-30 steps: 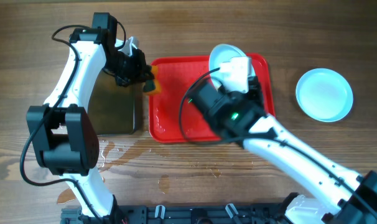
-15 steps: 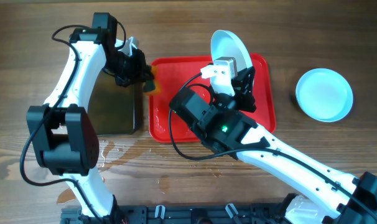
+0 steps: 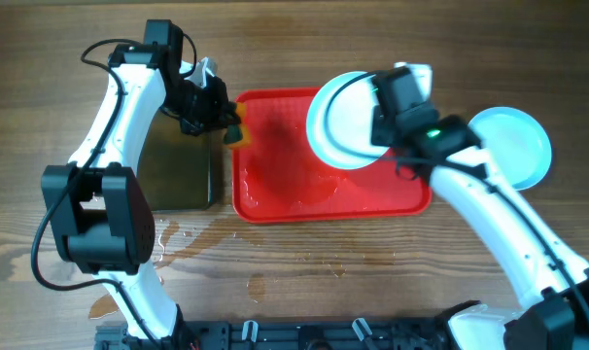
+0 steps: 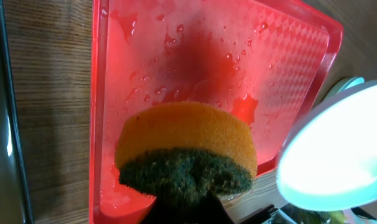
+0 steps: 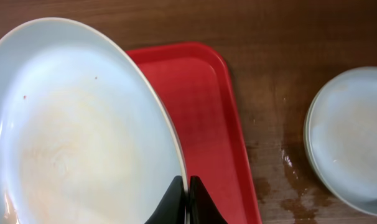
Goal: Clean dirty plates on tray and stack at the side
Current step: 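Place the plate onto the stack at the right side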
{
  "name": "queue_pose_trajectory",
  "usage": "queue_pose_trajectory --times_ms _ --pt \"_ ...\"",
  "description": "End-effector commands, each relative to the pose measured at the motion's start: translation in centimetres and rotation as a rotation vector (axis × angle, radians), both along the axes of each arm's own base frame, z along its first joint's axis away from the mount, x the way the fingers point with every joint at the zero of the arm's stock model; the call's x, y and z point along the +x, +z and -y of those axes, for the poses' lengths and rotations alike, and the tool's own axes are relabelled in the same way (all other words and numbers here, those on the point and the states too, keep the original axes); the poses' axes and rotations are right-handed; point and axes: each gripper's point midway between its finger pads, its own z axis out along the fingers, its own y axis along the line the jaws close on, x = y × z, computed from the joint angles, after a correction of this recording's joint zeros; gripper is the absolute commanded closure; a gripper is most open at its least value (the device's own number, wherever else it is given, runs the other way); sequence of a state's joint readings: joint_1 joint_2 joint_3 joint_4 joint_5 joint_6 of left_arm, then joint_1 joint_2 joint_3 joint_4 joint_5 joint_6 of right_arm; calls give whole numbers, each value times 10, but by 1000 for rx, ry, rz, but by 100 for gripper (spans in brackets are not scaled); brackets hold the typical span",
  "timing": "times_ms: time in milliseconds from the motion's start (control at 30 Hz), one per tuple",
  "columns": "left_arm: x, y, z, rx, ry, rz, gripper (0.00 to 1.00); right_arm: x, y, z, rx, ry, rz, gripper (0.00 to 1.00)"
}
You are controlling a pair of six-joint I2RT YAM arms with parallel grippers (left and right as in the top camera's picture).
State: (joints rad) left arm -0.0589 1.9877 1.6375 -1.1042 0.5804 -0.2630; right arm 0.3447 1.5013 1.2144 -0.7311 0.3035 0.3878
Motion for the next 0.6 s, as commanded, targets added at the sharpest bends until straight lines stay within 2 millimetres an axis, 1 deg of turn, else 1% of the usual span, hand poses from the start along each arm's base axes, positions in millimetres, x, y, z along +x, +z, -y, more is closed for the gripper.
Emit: queue_pose_trajectory --times_ms 0,67,133,167,233,300,333,467,567 --pt "2 9 1 -1 -20 38 96 7 1 40 236 -55 -36 96" --pt "2 9 1 -1 -20 38 96 9 1 74 278 -127 -30 96" --pt "2 9 1 -1 -20 38 96 5 1 134 293 -281 -10 96" --pt "2 9 1 -1 -20 38 96 0 -1 160 291 -346 -5 96" --pt "3 9 1 -1 -20 38 96 -16 -10 200 292 -464 -9 96" --pt "3 9 1 -1 -20 38 96 -35 -24 233 297 -598 -23 96" --pt "2 9 1 -1 -20 38 96 -50 -36 254 296 -699 -33 96" --pt "3 9 1 -1 -20 38 96 -72 -66 284 325 -838 -40 96" --pt "3 9 1 -1 -20 38 96 -74 -79 297 338 -889 -21 96"
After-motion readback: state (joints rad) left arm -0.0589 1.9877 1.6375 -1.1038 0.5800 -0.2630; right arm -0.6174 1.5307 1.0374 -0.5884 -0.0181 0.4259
